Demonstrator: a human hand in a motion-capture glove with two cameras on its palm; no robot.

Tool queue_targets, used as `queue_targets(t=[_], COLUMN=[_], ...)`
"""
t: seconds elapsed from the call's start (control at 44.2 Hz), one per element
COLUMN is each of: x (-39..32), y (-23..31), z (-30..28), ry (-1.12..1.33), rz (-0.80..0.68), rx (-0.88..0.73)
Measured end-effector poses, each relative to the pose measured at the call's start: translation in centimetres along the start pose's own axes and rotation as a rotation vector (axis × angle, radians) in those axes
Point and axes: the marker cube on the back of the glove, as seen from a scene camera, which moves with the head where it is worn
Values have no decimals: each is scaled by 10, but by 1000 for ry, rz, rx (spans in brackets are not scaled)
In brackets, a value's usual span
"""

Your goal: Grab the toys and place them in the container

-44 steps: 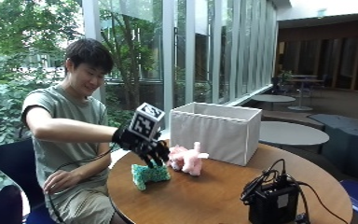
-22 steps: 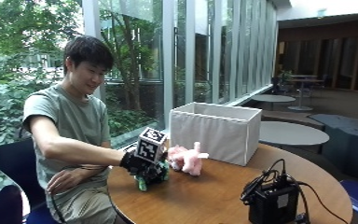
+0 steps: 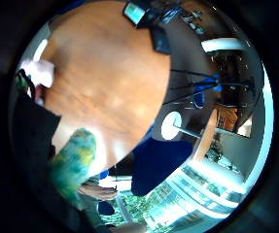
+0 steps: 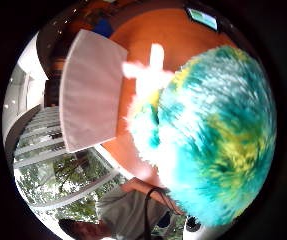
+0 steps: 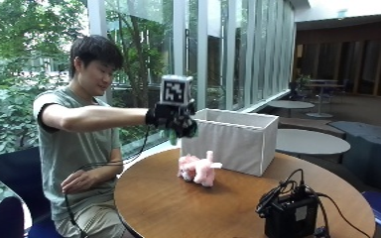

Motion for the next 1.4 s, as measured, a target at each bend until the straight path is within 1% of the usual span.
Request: queue_targets(t=[0.045, 0.068, 0.113, 0.181, 0.271, 0.317, 0.385, 0.43, 0.475, 0.52, 0.566, 0.611, 0.679, 0.747, 0.837, 0.86, 0.905, 0.95, 1.041, 1.086, 1.222, 1.335, 1.403], x=[-6, -8, -13, -33, -73, -91, -120, -148, -177, -198, -219, -244, -273, -303, -359, -367, -381, -390, -396, -398, -376, -334, -313], y=[-8, -12, -15, -18, -24, -31, -45, -54, -62, -70, -80, -91, -105, -112, -127, -128, -127, -127, -127, -127, -125, -112, -102], z=[-43, -61, -89, -134, -194, -215, -239, -250, -259, -264, -264, -261, -255, -243, -234, -230, -222, -216, -205, -205, -218, -230, -232], ry=[-81, -109, -127, -115, -124, -146, -222, -205, -213, -236, -201, -145, -115, -72, -123, -119, -94, -68, -19, -6, 23, 52, 89], rz=[153, 196, 213, 155, -34, -89, -60, -45, -84, -169, -230, -239, -216, -302, -204, -233, -344, -410, -457, -448, -419, -428, -407], rx=[53, 75, 109, 169, 265, 289, 289, 288, 296, 308, 310, 306, 290, 259, 200, 185, 149, 89, -54, -80, -39, -27, -29])
